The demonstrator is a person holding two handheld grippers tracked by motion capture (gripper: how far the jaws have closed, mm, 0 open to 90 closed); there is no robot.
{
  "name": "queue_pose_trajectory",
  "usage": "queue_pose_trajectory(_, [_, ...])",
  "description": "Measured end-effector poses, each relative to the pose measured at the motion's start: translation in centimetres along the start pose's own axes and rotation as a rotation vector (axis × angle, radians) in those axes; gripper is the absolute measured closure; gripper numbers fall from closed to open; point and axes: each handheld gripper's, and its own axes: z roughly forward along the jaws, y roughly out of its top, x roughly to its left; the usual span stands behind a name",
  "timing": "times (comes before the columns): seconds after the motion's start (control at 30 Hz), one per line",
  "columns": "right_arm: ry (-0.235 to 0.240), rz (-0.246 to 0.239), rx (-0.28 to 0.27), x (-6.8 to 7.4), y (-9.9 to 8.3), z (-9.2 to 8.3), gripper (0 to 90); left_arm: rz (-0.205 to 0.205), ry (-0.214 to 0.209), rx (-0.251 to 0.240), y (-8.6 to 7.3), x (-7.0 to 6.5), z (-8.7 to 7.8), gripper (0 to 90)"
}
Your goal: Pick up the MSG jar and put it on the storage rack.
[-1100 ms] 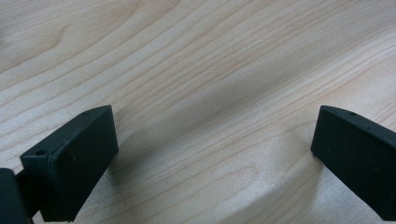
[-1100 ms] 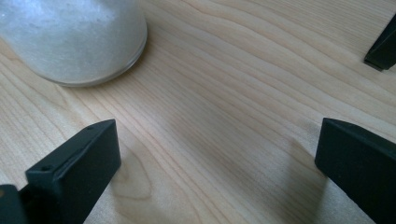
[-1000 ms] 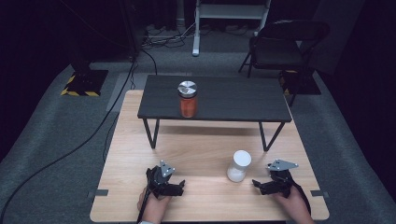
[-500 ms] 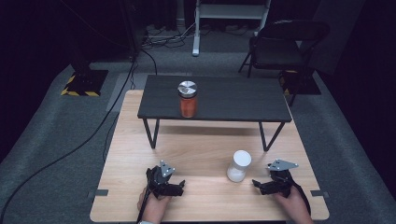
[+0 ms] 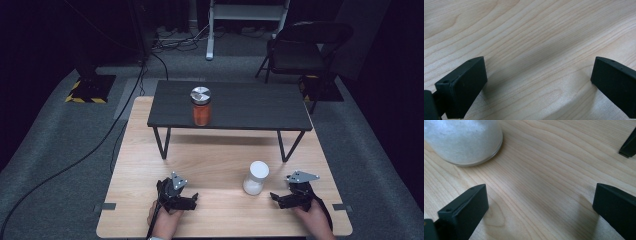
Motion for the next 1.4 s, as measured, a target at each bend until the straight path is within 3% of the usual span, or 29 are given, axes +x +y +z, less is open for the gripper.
queue_pose_trajectory(1.0, [0.005, 0.007, -0.008, 0.1, 0.0, -0.2, 0.3, 0.000, 0.000, 0.000, 0.0, 0.0, 0.0, 0.1])
queue_pose_trajectory(1.2, [0.027, 0.006, -0.080, 0.2, -0.3, -1.2, 0.4, 0.001, 0.000, 0.000, 0.0, 0.0, 0.0, 0.1])
queue_pose_trajectory(1.4, [0.037, -0.008, -0.200, 1.0, -1.0, -3.0, 0.4, 0.001, 0.000, 0.001, 0.0, 0.0, 0.0, 0.1])
